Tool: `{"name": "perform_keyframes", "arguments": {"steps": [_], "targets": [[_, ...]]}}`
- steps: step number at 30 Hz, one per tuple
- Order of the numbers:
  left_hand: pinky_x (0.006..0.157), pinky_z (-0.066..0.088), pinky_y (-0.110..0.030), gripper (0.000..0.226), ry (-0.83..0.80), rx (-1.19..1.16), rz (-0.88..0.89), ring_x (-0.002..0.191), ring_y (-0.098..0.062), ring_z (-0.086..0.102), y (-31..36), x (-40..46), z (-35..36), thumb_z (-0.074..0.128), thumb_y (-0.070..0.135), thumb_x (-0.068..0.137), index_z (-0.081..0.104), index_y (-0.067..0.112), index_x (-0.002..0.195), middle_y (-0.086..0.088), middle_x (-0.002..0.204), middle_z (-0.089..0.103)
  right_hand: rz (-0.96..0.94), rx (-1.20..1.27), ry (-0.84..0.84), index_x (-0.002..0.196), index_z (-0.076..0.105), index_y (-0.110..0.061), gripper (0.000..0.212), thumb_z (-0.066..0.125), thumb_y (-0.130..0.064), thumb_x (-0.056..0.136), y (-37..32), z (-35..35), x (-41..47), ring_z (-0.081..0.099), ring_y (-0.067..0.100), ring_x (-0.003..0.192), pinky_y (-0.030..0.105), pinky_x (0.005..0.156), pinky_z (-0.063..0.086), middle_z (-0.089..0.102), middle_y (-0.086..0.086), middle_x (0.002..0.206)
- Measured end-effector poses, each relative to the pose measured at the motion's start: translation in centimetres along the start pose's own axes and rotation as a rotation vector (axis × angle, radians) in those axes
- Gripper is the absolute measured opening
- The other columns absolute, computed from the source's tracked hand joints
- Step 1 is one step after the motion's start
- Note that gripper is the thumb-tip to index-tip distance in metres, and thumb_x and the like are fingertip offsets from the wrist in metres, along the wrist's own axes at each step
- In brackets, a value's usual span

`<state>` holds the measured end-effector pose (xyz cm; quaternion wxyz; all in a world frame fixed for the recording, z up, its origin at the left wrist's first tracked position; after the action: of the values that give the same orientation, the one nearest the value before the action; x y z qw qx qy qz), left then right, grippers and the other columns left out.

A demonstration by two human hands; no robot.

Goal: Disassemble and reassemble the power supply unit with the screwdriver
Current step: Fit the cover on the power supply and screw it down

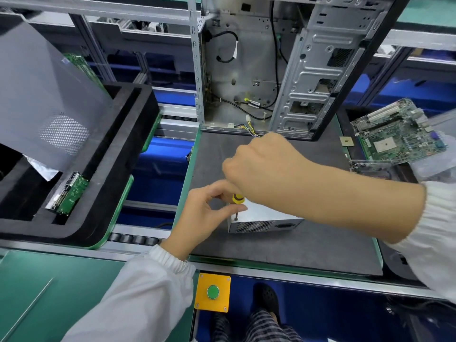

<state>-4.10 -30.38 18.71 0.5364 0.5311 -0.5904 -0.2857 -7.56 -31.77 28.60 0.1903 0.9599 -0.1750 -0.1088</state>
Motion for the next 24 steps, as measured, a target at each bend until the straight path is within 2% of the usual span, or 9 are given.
{"name": "perform_keyframes", "arguments": {"steps": [2, 4, 6, 10, 14, 17, 19, 21, 24], "targets": [[0.078, 0.051, -0.018, 0.027, 0.002, 0.042, 0.001, 0.075, -0.009, 0.062, 0.0, 0.1, 0.1, 0.081, 0.017, 0.077, 0.07, 0.039, 0.089, 0.015, 0.083, 0.069, -0.022, 0.067, 0.025, 0.075, 0.039, -0.016, 0.027, 0.046, -0.028, 0.097, 0.5, -0.1, -0.4, 0.044, 0.022, 0.063, 0.027, 0.044, 0.016, 0.04, 0.007, 0.073], [0.08, 0.051, -0.022, 0.011, -0.023, 0.062, -0.068, 0.078, -0.013, 0.065, -1.0, 0.1, -0.2, 0.079, 0.018, 0.079, 0.072, 0.026, 0.084, 0.004, 0.081, 0.071, -0.177, 0.216, -0.045, 0.099, 0.044, -0.02, 0.012, 0.054, -0.018, 0.092, 0.0, 0.6, -1.0, 0.043, 0.011, 0.057, 0.027, 0.043, 0.019, 0.036, 0.0, 0.097], [0.081, 0.048, -0.015, 0.01, -0.066, 0.072, -0.097, 0.081, -0.008, 0.067, -1.3, 0.1, -0.3, 0.077, 0.019, 0.081, 0.073, 0.028, 0.084, 0.006, 0.084, 0.073, -0.278, 0.207, -0.077, 0.105, 0.042, -0.025, 0.029, 0.052, -0.005, 0.086, -0.4, 0.7, -1.2, 0.032, 0.005, 0.052, 0.024, 0.044, 0.017, 0.031, -0.008, 0.101], [0.094, 0.044, -0.013, 0.024, -0.184, -0.021, -0.143, 0.098, -0.004, 0.068, -1.1, 0.1, 1.1, 0.073, 0.02, 0.085, 0.07, 0.03, 0.107, 0.007, 0.094, 0.076, -0.102, -0.055, 0.035, 0.086, 0.035, -0.019, 0.02, 0.048, -0.029, 0.098, 0.9, -0.3, -0.4, 0.017, 0.015, 0.046, 0.028, 0.042, 0.013, 0.03, -0.003, 0.069], [0.08, 0.051, -0.019, 0.034, -0.078, -0.087, -0.174, 0.078, -0.003, 0.07, -1.6, 0.0, 1.4, 0.078, 0.004, 0.078, 0.068, 0.035, 0.086, 0.02, 0.082, 0.071, -0.03, -0.139, 0.037, 0.06, 0.025, -0.014, 0.046, 0.048, -0.03, 0.097, 0.9, -0.7, -0.4, 0.016, 0.017, 0.044, 0.024, 0.044, 0.012, 0.021, -0.001, 0.055], [0.081, 0.051, -0.019, 0.015, -0.126, -0.139, -0.227, 0.084, -0.01, 0.072, -2.3, -0.3, 1.9, 0.073, 0.003, 0.084, 0.071, 0.017, 0.089, 0.005, 0.08, 0.076, -0.126, 0.038, -0.015, 0.09, 0.04, -0.016, 0.013, 0.051, -0.023, 0.095, 0.3, 0.4, -1.0, 0.039, 0.017, 0.056, 0.027, 0.043, 0.014, 0.036, 0.0, 0.082], [0.083, 0.051, -0.019, 0.008, -0.164, -0.165, -0.258, 0.087, -0.009, 0.071, -2.8, -0.4, 2.0, 0.07, 0.003, 0.086, 0.073, 0.01, 0.086, 0.001, 0.084, 0.077, -0.269, 0.167, -0.113, 0.11, 0.035, -0.022, 0.03, 0.051, -0.01, 0.089, -0.9, 1.0, -1.3, 0.045, 0.017, 0.077, 0.026, 0.048, 0.021, 0.03, -0.002, 0.105], [0.085, 0.051, -0.018, 0.011, -0.19, -0.183, -0.278, 0.091, -0.008, 0.071, -2.8, -0.4, 2.1, 0.066, 0.002, 0.089, 0.072, 0.011, 0.091, 0.001, 0.09, 0.077, -0.292, 0.129, -0.133, 0.101, 0.034, -0.02, 0.023, 0.048, -0.007, 0.09, -1.0, 1.2, -1.2, 0.048, 0.02, 0.083, 0.028, 0.054, 0.026, 0.028, -0.002, 0.103], [0.083, 0.053, -0.02, 0.022, -0.147, -0.199, -0.25, 0.093, -0.009, 0.071, -2.3, -0.2, 2.2, 0.067, 0.001, 0.088, 0.073, 0.02, 0.095, 0.006, 0.096, 0.076, -0.116, -0.068, 0.012, 0.08, 0.031, -0.017, 0.025, 0.041, -0.029, 0.1, 0.7, 0.0, -0.4, 0.03, 0.02, 0.054, 0.029, 0.043, 0.016, 0.036, 0.0, 0.076]]}}
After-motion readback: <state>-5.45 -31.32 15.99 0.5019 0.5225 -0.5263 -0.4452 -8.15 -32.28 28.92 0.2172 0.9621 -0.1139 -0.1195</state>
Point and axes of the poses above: each hand's wrist, its own x-axis towards the middle knuckle, its own z-axis out of the palm, y = z × x, the point moved 10 cm from there along x, towards the middle knuckle
